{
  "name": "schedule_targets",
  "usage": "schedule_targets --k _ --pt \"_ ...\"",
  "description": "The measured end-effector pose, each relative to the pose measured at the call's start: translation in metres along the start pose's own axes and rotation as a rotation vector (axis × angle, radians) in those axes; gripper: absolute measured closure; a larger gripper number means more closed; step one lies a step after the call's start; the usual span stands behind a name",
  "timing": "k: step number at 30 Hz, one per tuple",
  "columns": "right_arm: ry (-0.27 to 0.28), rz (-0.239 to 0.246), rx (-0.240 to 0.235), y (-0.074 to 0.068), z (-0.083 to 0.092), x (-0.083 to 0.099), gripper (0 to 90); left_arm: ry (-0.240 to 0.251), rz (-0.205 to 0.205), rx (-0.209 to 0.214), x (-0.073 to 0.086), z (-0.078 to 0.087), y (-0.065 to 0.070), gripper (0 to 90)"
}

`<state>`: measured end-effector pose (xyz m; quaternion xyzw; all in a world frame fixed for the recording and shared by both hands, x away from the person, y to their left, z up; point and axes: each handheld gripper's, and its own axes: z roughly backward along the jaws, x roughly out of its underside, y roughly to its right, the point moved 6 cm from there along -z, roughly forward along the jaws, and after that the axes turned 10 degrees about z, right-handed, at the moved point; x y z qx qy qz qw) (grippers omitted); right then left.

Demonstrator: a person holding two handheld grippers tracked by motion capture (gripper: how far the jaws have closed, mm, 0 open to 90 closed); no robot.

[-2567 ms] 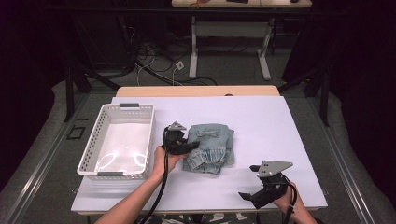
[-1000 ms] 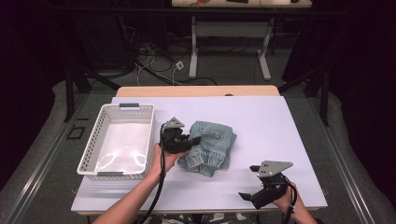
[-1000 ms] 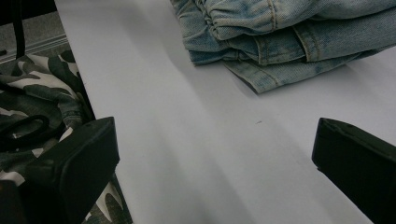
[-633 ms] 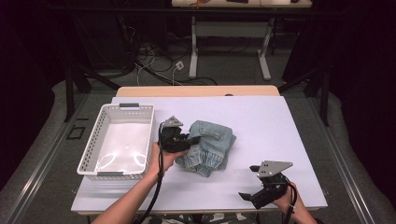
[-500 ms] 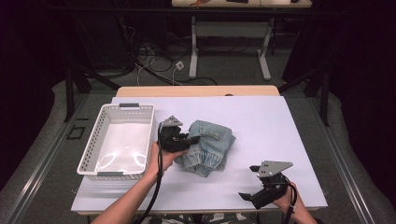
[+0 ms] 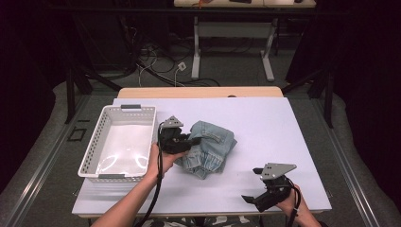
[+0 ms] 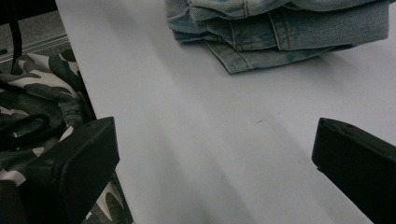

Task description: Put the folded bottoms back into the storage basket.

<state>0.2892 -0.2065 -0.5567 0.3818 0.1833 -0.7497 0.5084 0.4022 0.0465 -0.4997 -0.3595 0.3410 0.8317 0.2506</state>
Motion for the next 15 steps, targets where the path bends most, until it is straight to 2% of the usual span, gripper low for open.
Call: schedule_targets --k 15 --pt "-0.001 -0.002 -0.002 0.000 0.000 0.000 0.4 0.015 -0.016 -0.008 -0.005 0.012 0.003 74.5"
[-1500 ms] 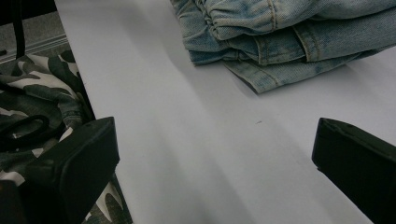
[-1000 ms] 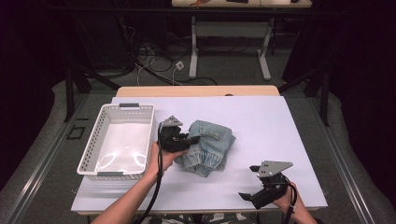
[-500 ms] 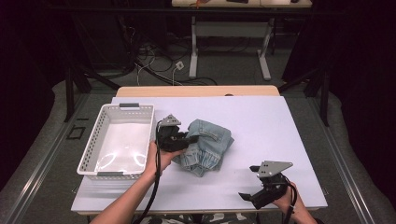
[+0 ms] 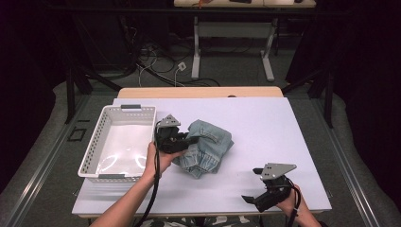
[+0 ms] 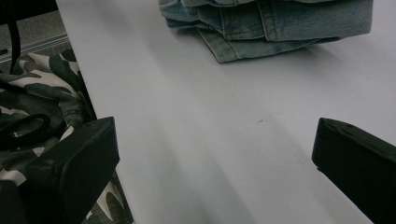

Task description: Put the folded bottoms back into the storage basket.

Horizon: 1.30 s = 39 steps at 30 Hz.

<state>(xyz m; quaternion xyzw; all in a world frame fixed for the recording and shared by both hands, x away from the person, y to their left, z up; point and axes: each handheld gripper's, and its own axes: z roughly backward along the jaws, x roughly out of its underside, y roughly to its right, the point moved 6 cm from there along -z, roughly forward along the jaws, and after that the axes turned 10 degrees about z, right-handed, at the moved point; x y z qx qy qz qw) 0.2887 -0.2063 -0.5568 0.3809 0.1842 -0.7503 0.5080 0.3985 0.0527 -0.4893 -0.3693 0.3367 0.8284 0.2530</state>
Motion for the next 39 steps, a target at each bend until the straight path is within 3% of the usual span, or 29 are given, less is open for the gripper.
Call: schedule_targets --k 39 --pt "0.000 0.004 0.000 0.000 0.000 0.000 0.4 0.059 -0.016 -0.028 -0.014 0.030 -0.004 75.2"
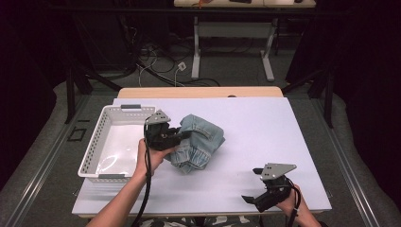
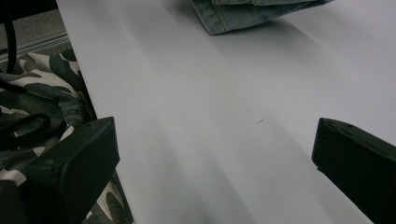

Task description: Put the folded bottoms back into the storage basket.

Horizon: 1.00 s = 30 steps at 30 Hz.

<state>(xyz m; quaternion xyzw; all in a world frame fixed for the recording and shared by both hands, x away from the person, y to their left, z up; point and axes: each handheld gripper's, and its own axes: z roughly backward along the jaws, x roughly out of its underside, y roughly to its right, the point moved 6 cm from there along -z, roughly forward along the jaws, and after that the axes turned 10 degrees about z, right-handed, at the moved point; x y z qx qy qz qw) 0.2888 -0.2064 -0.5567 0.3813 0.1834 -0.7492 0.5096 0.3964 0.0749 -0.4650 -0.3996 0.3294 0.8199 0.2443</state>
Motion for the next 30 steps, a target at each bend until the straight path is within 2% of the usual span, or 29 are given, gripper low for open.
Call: schedule_targets --k 30 --pt "-0.001 -0.002 0.000 0.000 0.000 0.000 0.4 0.053 0.000 -0.038 -0.013 0.022 -0.010 75.4"
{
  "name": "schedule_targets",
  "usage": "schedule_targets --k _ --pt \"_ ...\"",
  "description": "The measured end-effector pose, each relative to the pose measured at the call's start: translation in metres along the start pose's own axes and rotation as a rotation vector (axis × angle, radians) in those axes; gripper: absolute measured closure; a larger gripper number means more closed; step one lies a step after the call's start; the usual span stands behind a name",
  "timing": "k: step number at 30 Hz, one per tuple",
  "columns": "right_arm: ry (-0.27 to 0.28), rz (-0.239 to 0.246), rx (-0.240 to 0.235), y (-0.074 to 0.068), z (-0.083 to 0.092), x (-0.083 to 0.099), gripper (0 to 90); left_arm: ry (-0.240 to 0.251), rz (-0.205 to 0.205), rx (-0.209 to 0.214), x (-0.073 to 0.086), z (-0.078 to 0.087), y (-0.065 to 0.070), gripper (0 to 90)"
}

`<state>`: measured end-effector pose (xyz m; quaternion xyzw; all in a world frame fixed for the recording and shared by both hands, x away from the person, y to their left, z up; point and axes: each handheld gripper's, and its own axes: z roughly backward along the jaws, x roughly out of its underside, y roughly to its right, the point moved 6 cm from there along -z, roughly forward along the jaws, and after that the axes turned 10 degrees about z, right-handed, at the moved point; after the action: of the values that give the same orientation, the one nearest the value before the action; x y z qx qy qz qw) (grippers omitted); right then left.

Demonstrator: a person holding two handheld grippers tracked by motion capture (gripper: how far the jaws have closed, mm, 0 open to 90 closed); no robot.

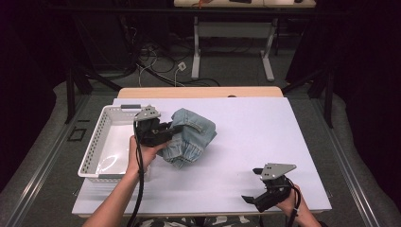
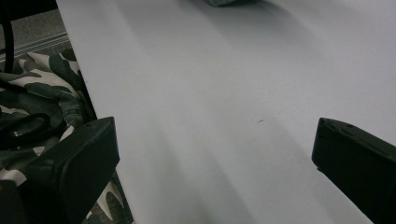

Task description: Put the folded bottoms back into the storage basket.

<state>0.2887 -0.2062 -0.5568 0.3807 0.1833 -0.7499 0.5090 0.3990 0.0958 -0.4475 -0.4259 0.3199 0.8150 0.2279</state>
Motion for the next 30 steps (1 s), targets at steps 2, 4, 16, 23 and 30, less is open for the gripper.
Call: schedule_targets --k 2,4,16,23,30 --pt "0.000 0.001 0.000 0.000 0.000 0.000 0.5 0.002 -0.001 -0.002 -0.001 0.001 -0.001 75.4" --pt "0.000 -0.001 0.000 0.000 0.000 0.000 0.5 0.006 0.001 -0.003 -0.002 0.003 -0.001 75.4" --pt "-0.005 0.000 -0.001 0.000 0.000 0.000 0.5 0.029 0.000 -0.014 -0.007 0.011 -0.005 75.4" --pt "-0.005 0.001 -0.002 0.000 0.000 0.000 0.5 0.040 0.001 -0.023 -0.010 0.016 -0.007 75.4" --pt "-0.006 0.002 -0.002 0.000 0.000 0.000 0.5 0.049 0.004 -0.031 -0.012 0.021 -0.011 75.4"
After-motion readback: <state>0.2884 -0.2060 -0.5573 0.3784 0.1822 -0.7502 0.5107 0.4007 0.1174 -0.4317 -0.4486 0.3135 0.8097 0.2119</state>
